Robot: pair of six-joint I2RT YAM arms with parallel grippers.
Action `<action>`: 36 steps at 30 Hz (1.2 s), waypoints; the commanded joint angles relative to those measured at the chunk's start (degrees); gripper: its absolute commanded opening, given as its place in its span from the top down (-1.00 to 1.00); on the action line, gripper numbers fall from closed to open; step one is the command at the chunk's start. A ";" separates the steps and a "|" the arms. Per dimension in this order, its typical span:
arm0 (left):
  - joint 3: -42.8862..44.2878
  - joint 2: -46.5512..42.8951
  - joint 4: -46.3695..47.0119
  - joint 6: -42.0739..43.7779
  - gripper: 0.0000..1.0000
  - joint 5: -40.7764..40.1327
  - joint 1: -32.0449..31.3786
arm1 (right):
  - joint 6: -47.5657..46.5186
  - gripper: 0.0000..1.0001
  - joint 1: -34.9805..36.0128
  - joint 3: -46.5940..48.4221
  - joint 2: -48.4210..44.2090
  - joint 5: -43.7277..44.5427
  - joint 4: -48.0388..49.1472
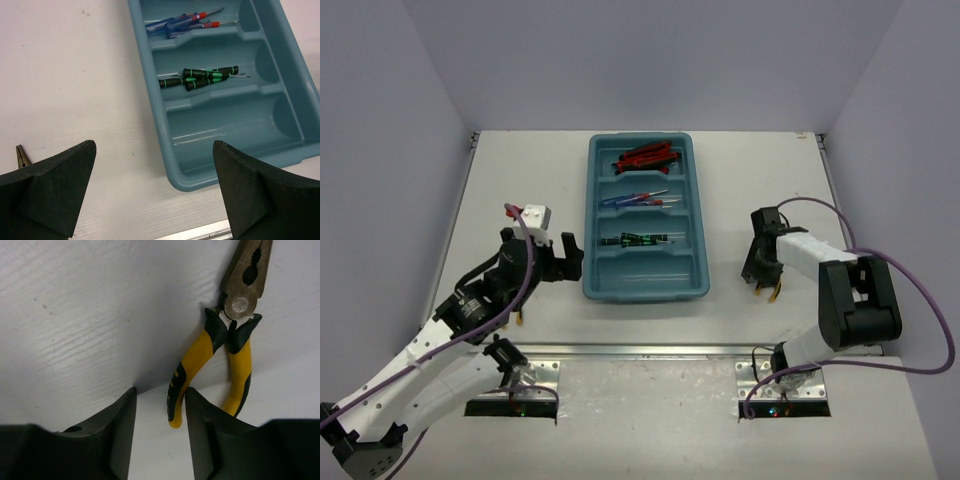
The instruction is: Sort the tools into containers
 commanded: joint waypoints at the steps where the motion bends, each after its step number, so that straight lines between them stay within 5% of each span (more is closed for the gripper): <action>1: -0.12 -0.25 4.20 -0.88 -1.00 2.24 0.20 | 0.54 0.25 -0.14 -0.85 4.25 0.95 2.97; 11: -1.06 -2.26 4.83 -0.80 -1.00 2.31 0.21 | -2.44 1.00 -0.07 -1.98 0.98 -0.62 5.78; 25: -1.15 -2.68 4.97 -0.19 -1.00 0.93 0.18 | -15.31 1.00 9.30 -2.05 -24.58 8.61 13.14; 31: -0.97 -2.58 4.29 -0.27 -1.00 -2.07 0.27 | -34.72 1.00 22.45 -1.11 -29.74 -8.81 23.07; 36: -1.21 -2.71 4.37 -0.44 -1.00 -2.67 0.29 | -48.82 1.00 26.85 -1.84 -29.65 -23.52 27.34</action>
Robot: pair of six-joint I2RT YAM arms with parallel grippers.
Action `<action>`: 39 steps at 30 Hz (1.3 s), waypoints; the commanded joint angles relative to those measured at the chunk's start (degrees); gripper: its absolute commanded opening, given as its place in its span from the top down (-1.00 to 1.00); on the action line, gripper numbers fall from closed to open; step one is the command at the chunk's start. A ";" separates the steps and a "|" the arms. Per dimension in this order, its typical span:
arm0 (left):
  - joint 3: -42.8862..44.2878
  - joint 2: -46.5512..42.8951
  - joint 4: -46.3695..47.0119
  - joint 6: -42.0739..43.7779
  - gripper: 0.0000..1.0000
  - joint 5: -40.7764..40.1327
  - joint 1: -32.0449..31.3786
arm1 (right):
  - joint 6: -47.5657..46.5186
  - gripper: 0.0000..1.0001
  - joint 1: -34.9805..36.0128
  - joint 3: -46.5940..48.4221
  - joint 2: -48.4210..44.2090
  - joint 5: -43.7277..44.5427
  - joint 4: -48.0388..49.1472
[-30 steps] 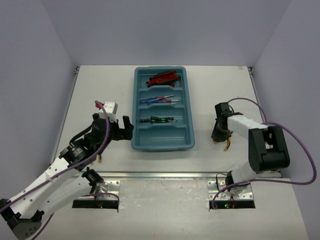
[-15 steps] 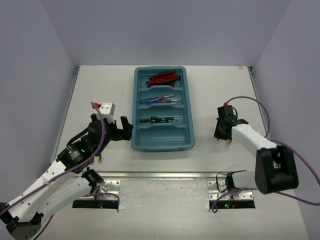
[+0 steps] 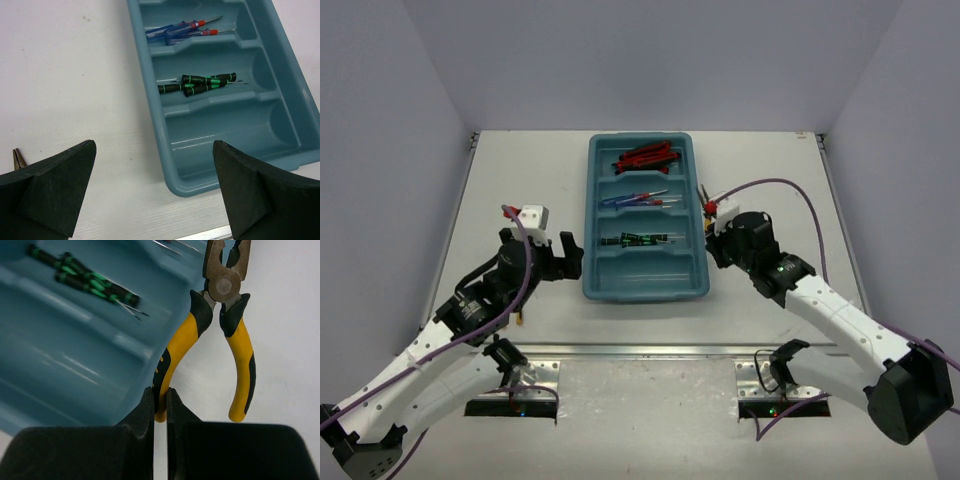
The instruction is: Sort the tools into containers
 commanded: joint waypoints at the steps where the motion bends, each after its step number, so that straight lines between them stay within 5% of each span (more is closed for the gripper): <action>1: 0.01 -0.35 2.11 -0.06 -1.00 -2.09 0.26 | -17.90 1.00 3.47 2.12 -0.82 -16.57 8.74; 4: 0.07 -0.31 1.90 -0.30 -1.00 -2.69 0.32 | -23.76 1.00 4.49 4.07 -0.28 -27.31 7.50; 11: -0.02 -0.58 1.81 -0.52 -1.00 -3.79 0.27 | -29.83 1.00 4.88 16.66 6.60 -50.18 -14.28; 26: 0.07 -0.75 1.08 -0.88 -1.00 -5.71 0.32 | -35.81 1.00 9.86 18.38 14.67 -24.43 -18.52; 33: 1.66 -2.20 -5.29 -8.36 -1.00 -20.50 0.87 | -40.37 1.00 10.39 21.04 20.44 -21.99 -18.86; 39: 1.46 -4.72 -4.95 -8.73 -1.00 -20.90 1.66 | -43.06 0.90 10.41 21.87 22.95 -20.11 -19.22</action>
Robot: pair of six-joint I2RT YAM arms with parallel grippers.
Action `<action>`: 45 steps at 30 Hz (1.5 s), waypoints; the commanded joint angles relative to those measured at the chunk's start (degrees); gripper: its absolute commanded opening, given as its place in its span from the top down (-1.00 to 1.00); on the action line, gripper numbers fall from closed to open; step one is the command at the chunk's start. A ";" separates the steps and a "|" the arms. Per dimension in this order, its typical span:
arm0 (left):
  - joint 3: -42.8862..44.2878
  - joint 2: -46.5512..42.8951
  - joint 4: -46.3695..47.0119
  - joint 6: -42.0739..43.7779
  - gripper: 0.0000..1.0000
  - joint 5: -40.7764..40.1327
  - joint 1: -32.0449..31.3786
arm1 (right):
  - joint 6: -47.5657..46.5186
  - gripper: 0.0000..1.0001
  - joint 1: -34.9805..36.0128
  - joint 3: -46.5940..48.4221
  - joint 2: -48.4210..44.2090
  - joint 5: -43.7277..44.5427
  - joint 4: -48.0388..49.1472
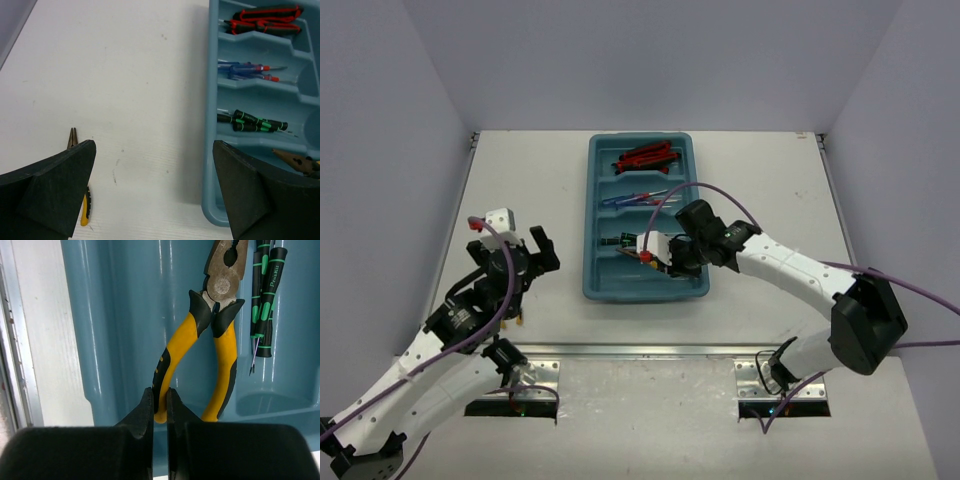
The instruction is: Sort the tools into containers
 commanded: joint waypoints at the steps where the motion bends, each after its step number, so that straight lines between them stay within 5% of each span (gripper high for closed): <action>1: 1.59 -2.11 0.71 -1.85 -1.00 -3.49 0.95 | -3.97 0.88 0.37 3.10 0.39 1.18 2.38; 14: 1.76 -1.06 -0.44 -3.62 -1.00 -5.53 1.48 | -4.32 0.40 0.37 3.45 -0.04 1.08 1.38; 23: 3.24 6.26 -2.11 -9.86 -1.00 -2.37 1.92 | 6.02 0.07 0.46 -1.14 -11.03 5.35 13.82; 25: 3.43 8.16 -2.39 -13.54 -1.00 0.35 2.12 | 14.55 -0.13 0.46 -3.91 -14.32 10.61 19.16; 29: 3.78 14.10 -5.04 -13.93 -1.00 -0.43 10.81 | 28.14 -0.97 0.37 -9.42 -23.17 17.71 24.42; 35: 3.25 19.96 -2.91 -11.03 -1.00 27.43 35.84 | 43.26 -0.98 -3.02 -16.48 -30.61 24.67 25.01; 41: 1.95 33.79 -7.21 -17.40 -1.00 28.98 38.97 | 53.04 -0.98 -19.19 -22.48 -33.08 12.28 24.94; 45: 0.27 34.38 -6.68 -18.65 -0.97 27.95 38.40 | 54.81 -0.98 -27.20 -23.71 -31.60 6.73 25.01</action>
